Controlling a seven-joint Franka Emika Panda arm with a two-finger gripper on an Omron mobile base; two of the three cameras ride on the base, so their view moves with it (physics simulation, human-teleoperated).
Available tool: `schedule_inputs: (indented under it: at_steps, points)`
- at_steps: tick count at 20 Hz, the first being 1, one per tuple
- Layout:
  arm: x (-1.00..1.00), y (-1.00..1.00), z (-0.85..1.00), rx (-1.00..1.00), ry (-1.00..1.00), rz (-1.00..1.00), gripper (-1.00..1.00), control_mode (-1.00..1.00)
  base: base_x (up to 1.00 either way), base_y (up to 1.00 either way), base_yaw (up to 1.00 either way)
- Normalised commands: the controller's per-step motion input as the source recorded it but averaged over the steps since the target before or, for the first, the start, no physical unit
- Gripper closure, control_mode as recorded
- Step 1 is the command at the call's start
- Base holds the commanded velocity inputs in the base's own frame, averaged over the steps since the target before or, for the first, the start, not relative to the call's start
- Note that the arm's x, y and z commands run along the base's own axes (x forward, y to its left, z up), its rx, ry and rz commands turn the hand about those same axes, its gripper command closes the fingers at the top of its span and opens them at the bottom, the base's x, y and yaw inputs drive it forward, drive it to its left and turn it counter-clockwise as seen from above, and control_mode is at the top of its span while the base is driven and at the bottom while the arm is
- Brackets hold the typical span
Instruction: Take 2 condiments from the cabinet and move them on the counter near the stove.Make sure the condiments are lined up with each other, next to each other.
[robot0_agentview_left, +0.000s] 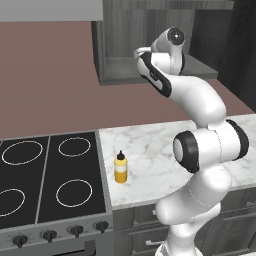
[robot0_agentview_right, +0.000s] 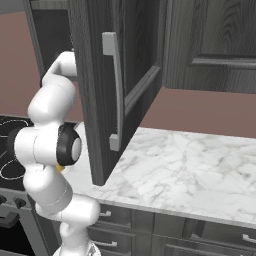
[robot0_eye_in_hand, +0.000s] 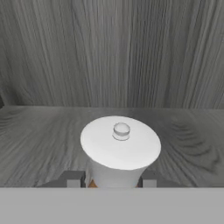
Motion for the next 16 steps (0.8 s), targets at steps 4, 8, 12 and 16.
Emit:
schedule_inputs:
  at_steps: [4,8,12,16]
  points:
    - [-0.71,0.04,0.0,0.0,-0.02,0.05,1.0,-1.0,0.0,0.0,0.0]
    - [-0.98,0.0,0.0,0.0,-0.08,0.16,1.0,-1.0,0.0,0.0,0.0]
    - [-1.0,0.0,0.0,0.0,0.0,0.22,1.0,-1.0,0.0,0.0,0.0]
    - [-1.0,0.0,-0.03,0.0,0.03,0.22,1.0,-1.0,0.0,0.0,0.0]
